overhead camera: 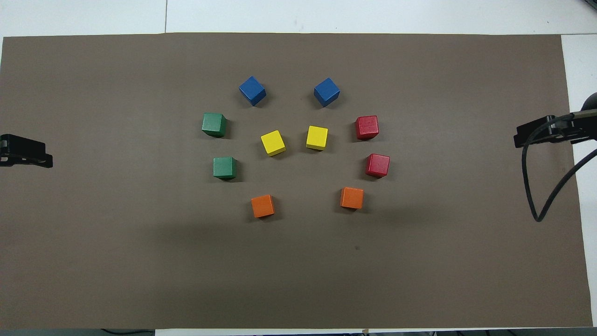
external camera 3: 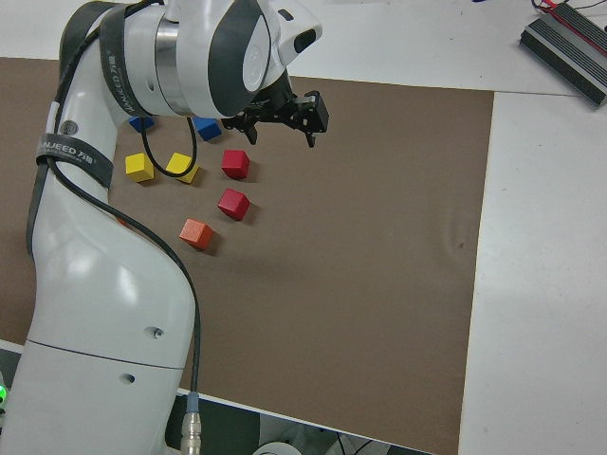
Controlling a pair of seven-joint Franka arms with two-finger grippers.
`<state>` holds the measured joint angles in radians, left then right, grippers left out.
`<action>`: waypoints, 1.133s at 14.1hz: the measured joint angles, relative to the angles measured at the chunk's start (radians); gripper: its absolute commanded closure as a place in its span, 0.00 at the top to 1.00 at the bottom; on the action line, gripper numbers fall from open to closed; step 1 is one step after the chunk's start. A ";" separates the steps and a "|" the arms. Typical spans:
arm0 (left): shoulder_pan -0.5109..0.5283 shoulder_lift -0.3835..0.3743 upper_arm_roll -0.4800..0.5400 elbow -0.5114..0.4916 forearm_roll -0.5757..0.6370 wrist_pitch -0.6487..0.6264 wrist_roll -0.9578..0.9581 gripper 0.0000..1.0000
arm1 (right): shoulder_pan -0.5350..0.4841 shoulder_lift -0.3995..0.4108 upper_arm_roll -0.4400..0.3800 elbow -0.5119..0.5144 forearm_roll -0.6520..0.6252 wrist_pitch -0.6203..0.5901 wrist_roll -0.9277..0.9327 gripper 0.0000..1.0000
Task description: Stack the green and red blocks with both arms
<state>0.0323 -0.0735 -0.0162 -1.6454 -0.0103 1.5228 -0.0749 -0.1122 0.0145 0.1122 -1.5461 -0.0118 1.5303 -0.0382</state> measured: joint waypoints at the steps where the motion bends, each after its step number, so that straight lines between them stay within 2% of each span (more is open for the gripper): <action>1: 0.000 0.000 0.000 0.000 0.000 0.000 0.000 1.00 | 0.000 0.000 0.000 0.000 0.000 0.000 0.000 1.00; 11: -0.002 0.000 -0.004 -0.004 0.000 0.003 0.001 1.00 | 0.008 -0.004 0.005 -0.027 0.006 0.014 0.017 1.00; 14: -0.004 0.000 -0.011 -0.011 -0.019 0.018 -0.009 1.00 | 0.093 -0.005 0.012 -0.066 0.008 0.069 0.137 1.00; 16: -0.006 0.000 -0.011 -0.011 -0.023 0.051 -0.018 1.00 | 0.171 -0.004 0.016 -0.131 0.009 0.153 0.243 1.00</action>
<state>0.0264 -0.0738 -0.0275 -1.6567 -0.0332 1.5741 -0.0930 0.0590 0.0108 0.1278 -1.6775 -0.0033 1.6838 0.2045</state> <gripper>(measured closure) 0.000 0.000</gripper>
